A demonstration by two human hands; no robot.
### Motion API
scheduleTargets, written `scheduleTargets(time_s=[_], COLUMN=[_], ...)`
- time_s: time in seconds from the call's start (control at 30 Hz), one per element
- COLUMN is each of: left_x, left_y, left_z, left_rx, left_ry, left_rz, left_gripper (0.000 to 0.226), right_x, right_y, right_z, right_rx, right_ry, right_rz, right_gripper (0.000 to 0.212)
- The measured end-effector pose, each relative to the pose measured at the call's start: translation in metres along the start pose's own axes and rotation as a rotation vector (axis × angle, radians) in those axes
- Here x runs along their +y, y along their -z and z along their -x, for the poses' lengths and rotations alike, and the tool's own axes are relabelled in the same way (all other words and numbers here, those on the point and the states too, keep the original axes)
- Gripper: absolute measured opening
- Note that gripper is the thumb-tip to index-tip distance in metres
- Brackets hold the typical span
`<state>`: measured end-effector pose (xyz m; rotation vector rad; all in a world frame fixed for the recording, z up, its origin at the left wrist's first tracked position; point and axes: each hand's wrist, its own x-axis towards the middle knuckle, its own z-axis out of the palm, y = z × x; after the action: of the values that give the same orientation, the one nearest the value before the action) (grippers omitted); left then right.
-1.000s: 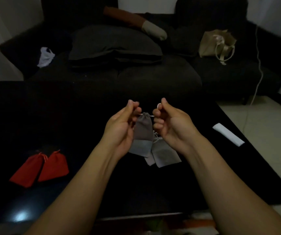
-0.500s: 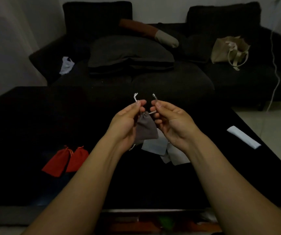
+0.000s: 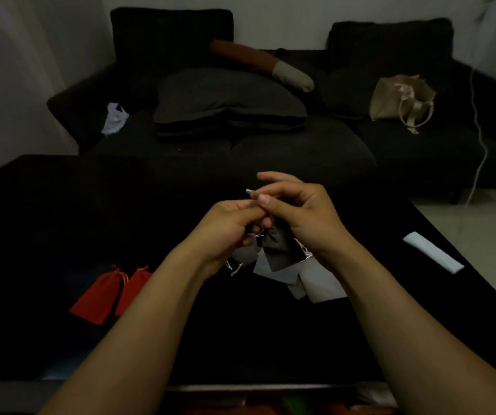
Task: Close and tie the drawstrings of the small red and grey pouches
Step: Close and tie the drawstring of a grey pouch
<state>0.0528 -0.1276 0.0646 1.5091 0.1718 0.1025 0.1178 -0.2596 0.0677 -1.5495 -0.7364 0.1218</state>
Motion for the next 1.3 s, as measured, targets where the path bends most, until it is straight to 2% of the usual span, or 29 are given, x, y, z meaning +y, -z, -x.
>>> scheduleTargets(time_s=[0.07,0.2,0.27,0.37,0.43,0.57,0.67,0.8,0.87,1.0,1.13,1.23,1.3], left_x=[0.004,0.006,0.004,0.001,0.0,-0.001,-0.002,-0.006,-0.006,-0.004,-0.001,0.003,0.007], left_y=[0.001,-0.004,-0.008,-0.008,-0.006,-0.005,-0.002,0.006,0.008,0.017,0.026,0.029,0.032], left_z=[-0.001,-0.001,0.0,0.003,0.004,0.003,0.0,-0.006,-0.007,-0.003,0.001,0.005,0.007], left_rx=[-0.027,-0.066,-0.048,-0.079,-0.099,-0.026,0.072,0.166,0.184,0.161,0.089,0.044,0.015], left_ry=[0.005,0.055,0.024,-0.011,0.008,0.08,0.102,0.073,0.051,-0.019,-0.128,-0.175,-0.194], left_rz=[-0.043,0.049,-0.012,-0.078,-0.072,-0.021,0.098,0.229,0.214,0.075,-0.1,-0.097,-0.117], left_gripper=[0.032,0.027,0.031,0.023,0.024,0.024,0.022,0.012,0.011,0.018,0.029,0.028,0.025], right_x=[-0.002,-0.004,-0.004,-0.004,-0.005,-0.003,-0.002,-0.005,-0.004,-0.002,0.004,0.004,0.003], right_y=[0.003,0.007,0.01,0.013,0.015,0.013,0.01,0.01,0.012,0.013,0.014,0.014,0.014], right_z=[0.002,0.002,0.003,0.007,0.008,0.007,0.006,0.006,0.004,0.002,0.001,-0.002,-0.003], right_rx=[-0.014,-0.01,-0.031,-0.084,-0.054,0.175,0.243,0.075,0.013,-0.032,-0.073,-0.214,-0.287], right_ry=[-0.035,-0.144,-0.202,-0.274,-0.218,0.0,0.022,-0.231,-0.271,-0.224,-0.088,-0.074,-0.111], right_rz=[-0.048,-0.094,-0.097,-0.165,-0.104,0.153,0.136,-0.17,-0.234,-0.158,0.05,0.11,0.133], right_gripper=[0.014,0.017,0.017,0.023,0.019,0.015,0.017,0.02,0.024,0.032,0.043,0.053,0.047])
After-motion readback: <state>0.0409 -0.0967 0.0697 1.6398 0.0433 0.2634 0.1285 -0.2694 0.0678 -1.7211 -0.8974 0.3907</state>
